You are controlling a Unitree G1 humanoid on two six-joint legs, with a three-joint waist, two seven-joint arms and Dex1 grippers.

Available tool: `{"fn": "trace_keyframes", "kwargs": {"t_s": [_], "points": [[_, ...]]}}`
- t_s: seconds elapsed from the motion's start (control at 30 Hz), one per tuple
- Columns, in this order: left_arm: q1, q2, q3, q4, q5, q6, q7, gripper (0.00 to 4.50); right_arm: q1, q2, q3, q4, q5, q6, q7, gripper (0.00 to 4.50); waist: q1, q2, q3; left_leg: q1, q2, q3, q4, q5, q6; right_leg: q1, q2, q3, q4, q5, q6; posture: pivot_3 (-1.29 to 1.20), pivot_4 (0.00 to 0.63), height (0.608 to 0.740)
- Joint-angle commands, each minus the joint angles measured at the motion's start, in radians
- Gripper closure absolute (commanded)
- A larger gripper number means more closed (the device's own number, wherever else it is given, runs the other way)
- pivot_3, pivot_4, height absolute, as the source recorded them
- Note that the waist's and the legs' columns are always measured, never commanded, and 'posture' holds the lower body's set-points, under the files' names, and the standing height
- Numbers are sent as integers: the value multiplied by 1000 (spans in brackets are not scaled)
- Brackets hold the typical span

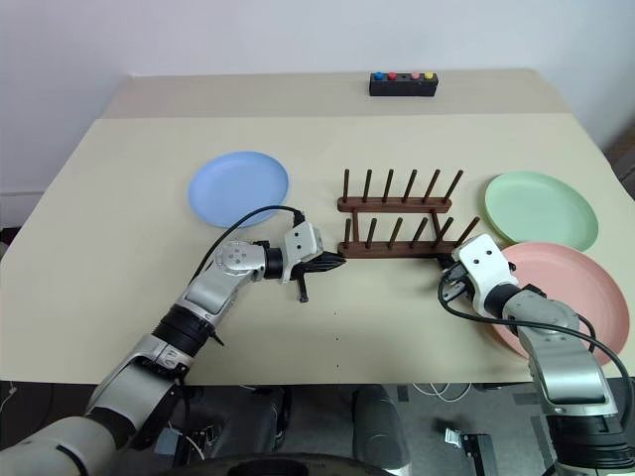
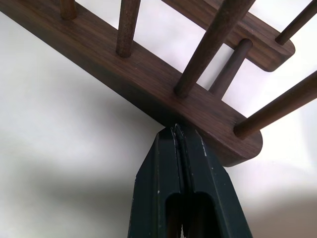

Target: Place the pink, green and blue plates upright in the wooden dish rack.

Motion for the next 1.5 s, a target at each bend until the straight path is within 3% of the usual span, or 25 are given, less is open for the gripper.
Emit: {"fn": "trace_keyframes", "kwargs": {"t_s": [0.03, 0.47, 0.57, 0.8, 0.83, 1.0, 1.27, 1.5], "points": [[16, 20, 18, -56, -7, 17, -15, 4478, 22, -16, -30, -61, 6, 3, 10, 4493, 0, 0, 0, 0, 0, 0, 0, 0, 0, 0, 0, 0, 0, 0, 0, 0, 150, 740], [231, 251, 179, -494, -267, 324, -150, 4478, 302, -73, -307, -377, 136, 116, 126, 4493, 1, 0, 0, -1, 0, 0, 0, 0, 0, 0, 0, 0, 0, 0, 0, 0, 150, 740], [244, 264, 223, -528, -294, 355, -115, 4500, 343, -64, -362, -422, 181, 155, 139, 3672, 2, 0, 0, 0, 0, 0, 0, 0, 0, 0, 0, 0, 0, 0, 0, 0, 150, 740], [272, 234, 247, -536, -229, 218, -9, 4500, 367, -77, -435, -500, 230, 229, 134, 167, 2, 0, 0, 0, 0, 0, 0, 0, 0, 0, 0, 0, 0, 0, 0, 0, 150, 740], [277, 233, 243, -538, -232, 209, -11, 4500, 370, -81, -439, -504, 223, 230, 134, 41, 1, 0, 0, 0, 0, 0, 0, 0, 0, 0, 0, 0, 0, 0, 0, 0, 150, 740], [279, 223, 215, -537, -247, 166, -43, 4500, 397, -90, -450, -550, 236, 341, 113, 41, 5, 0, 0, -1, 0, 0, 0, 0, 0, 0, 0, 0, 0, 0, -1, 0, 150, 740], [280, 254, 181, -575, -376, 265, -210, 4500, 413, -76, -426, -592, 205, 537, 3, 41, 2, 0, 0, -1, 0, 0, 0, 0, 0, 0, 0, 0, 0, -2, -4, 0, 150, 740], [268, 250, 109, -567, -345, 229, -269, 4500, 432, -75, -362, -609, 160, 653, -68, 41, 4, 0, 0, -1, 0, 0, 0, 0, 0, 0, 0, 0, -1, -2, -4, 0, 150, 740]]}}
